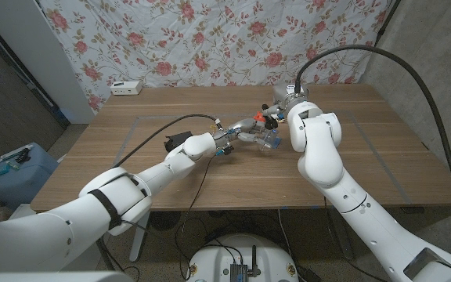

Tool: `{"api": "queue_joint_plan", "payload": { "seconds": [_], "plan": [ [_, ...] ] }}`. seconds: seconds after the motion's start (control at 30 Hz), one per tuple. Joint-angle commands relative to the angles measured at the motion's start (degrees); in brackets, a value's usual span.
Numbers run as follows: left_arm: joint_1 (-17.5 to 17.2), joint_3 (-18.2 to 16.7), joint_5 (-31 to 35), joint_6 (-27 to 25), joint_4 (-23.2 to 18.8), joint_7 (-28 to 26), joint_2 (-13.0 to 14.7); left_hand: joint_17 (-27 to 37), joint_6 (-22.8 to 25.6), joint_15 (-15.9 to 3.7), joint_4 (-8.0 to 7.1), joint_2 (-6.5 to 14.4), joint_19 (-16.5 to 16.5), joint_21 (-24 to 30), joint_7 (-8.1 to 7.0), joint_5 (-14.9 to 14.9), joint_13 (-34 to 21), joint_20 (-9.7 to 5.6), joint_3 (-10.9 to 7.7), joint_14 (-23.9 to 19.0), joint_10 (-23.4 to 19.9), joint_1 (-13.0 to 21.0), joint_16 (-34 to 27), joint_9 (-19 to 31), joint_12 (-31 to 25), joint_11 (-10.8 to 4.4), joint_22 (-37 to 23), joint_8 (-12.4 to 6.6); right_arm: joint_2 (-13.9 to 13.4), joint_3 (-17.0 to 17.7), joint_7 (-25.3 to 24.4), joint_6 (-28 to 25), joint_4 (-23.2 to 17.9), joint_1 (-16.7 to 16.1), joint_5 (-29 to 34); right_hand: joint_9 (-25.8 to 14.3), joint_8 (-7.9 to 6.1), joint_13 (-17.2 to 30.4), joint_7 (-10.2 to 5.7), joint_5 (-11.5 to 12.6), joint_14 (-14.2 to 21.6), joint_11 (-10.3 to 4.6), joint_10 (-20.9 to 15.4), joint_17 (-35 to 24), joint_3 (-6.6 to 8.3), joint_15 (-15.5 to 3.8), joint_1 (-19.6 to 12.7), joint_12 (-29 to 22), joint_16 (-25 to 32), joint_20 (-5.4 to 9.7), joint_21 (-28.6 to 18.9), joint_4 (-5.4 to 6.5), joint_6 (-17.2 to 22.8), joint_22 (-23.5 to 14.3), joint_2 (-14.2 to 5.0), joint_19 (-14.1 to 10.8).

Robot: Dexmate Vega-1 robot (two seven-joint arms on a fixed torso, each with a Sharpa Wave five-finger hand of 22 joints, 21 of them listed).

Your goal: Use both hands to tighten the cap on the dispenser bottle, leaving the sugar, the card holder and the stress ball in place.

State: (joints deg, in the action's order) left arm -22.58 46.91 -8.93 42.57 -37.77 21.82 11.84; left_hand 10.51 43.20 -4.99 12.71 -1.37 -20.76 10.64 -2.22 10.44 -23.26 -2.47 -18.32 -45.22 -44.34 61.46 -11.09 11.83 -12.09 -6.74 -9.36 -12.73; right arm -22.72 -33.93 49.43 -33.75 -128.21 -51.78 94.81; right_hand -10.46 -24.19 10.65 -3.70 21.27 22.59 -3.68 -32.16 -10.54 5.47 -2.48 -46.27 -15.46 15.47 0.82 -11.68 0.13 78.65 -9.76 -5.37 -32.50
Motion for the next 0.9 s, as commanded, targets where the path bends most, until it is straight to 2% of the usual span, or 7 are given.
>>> {"api": "queue_joint_plan", "payload": {
  "seconds": [0.03,0.4,0.63,0.73,0.8,0.87,0.9],
  "plan": [
    [-0.31,0.02,0.07,-0.39,-0.7,-0.2,0.18,0.07,4.33,-4.14,-3.75,6.33,-0.12,0.02,-0.93,0.25,-0.24,-4.03,-4.12,-0.53,-0.51,-2.92,-0.46,0.27,-0.23,0.0,-0.17,-0.25,3.85,0.23,0.24,-1.79,1.6,-1.33,3.33,0.03,-1.09,0.09,-2.47,-0.85,1.29,-0.16,-0.97,0.02,0.67,-3.33,-1.62,0.26,-0.44,-0.31,0.22,-1.01,3.23,-0.06,-0.54,-0.58],
    [-0.04,0.08,0.05,-0.01,0.06,-0.09,-0.19,0.06,4.3,-4.17,-3.74,6.33,-0.14,0.03,-0.92,0.26,-0.26,-3.99,-4.18,-0.45,-0.55,-2.89,-0.42,0.27,-0.24,-0.04,-0.17,-0.23,5.32,0.49,-1.02,-1.81,1.83,-2.27,4.09,-0.29,-4.03,0.02,-1.32,-3.56,2.24,0.05,-2.41,0.05,2.56,-3.39,-4.73,0.94,-1.41,-0.58,0.35,-3.82,3.48,-0.05,-1.36,-0.8],
    [-0.1,0.1,0.07,-0.08,-0.13,-0.1,-0.13,0.05,4.47,-4.11,-3.74,6.31,-0.15,0.04,-0.97,0.26,-0.25,-3.95,-4.19,-0.47,-0.48,-2.9,-0.42,0.27,-0.19,0.02,-0.17,-0.29,5.84,0.78,-1.7,-1.69,1.65,-2.7,3.7,-0.34,-5.44,0.02,-0.68,-5.02,2.5,1.07,-2.59,-0.02,3.26,-3.36,-5.37,1.42,-1.85,-0.66,0.44,-4.73,3.49,-0.04,-1.59,-0.78],
    [-0.21,0.09,0.15,-0.22,-0.45,-0.26,-0.01,0.04,4.5,-4.13,-3.73,6.3,-0.16,0.04,-0.96,0.26,-0.25,-3.95,-4.22,-0.47,-0.53,-2.88,-0.41,0.27,-0.21,0.07,-0.17,-0.3,5.83,0.93,-2.66,-1.73,1.4,-2.99,3.26,-0.34,-5.94,0.02,-0.47,-5.58,2.55,1.42,-2.46,-0.09,3.17,-3.28,-4.9,1.65,-2.0,-0.71,0.45,-4.66,3.5,-0.05,-1.49,-0.78],
    [-0.21,0.1,0.2,-0.22,-0.58,-0.28,0.05,0.05,4.48,-4.15,-3.75,6.32,-0.16,0.04,-0.98,0.26,-0.25,-3.94,-4.21,-0.47,-0.54,-2.9,-0.42,0.27,-0.22,0.07,-0.17,-0.28,5.71,1.22,-3.83,-1.88,0.92,-3.42,2.61,-0.2,-7.22,0.03,-0.28,-7.14,2.68,1.21,-2.45,-0.35,2.37,-3.07,-2.41,2.2,-2.28,-0.94,0.47,-3.77,3.37,-0.08,-1.04,-0.81],
    [-0.2,0.1,0.17,-0.24,-0.61,-0.2,0.07,0.03,4.48,-4.11,-3.74,6.3,-0.18,0.05,-1.01,0.26,-0.26,-3.96,-4.23,-0.46,-0.6,-2.9,-0.4,0.27,-0.24,0.09,-0.17,-0.28,5.72,1.3,-3.96,-2.0,0.71,-3.54,2.73,-0.03,-7.72,0.05,-0.34,-7.86,2.76,1.42,-2.55,-0.47,1.6,-2.81,-0.61,2.45,-2.42,-1.1,0.49,-3.16,3.16,-0.1,-0.33,-0.79],
    [-0.16,0.12,0.18,-0.22,-0.55,-0.15,0.05,0.04,4.46,-4.15,-3.75,6.3,-0.15,0.03,-1.0,0.26,-0.26,-3.93,-4.22,-0.51,-0.57,-2.9,-0.43,0.28,-0.23,0.03,-0.17,-0.28,5.64,1.41,-3.94,-1.91,0.51,-3.59,2.54,0.13,-8.15,0.08,-0.26,-8.41,2.74,1.75,-2.59,-0.63,0.7,-2.94,1.47,2.7,-2.56,-1.01,0.54,-2.4,3.06,-0.11,0.44,-0.68]
  ]
}}
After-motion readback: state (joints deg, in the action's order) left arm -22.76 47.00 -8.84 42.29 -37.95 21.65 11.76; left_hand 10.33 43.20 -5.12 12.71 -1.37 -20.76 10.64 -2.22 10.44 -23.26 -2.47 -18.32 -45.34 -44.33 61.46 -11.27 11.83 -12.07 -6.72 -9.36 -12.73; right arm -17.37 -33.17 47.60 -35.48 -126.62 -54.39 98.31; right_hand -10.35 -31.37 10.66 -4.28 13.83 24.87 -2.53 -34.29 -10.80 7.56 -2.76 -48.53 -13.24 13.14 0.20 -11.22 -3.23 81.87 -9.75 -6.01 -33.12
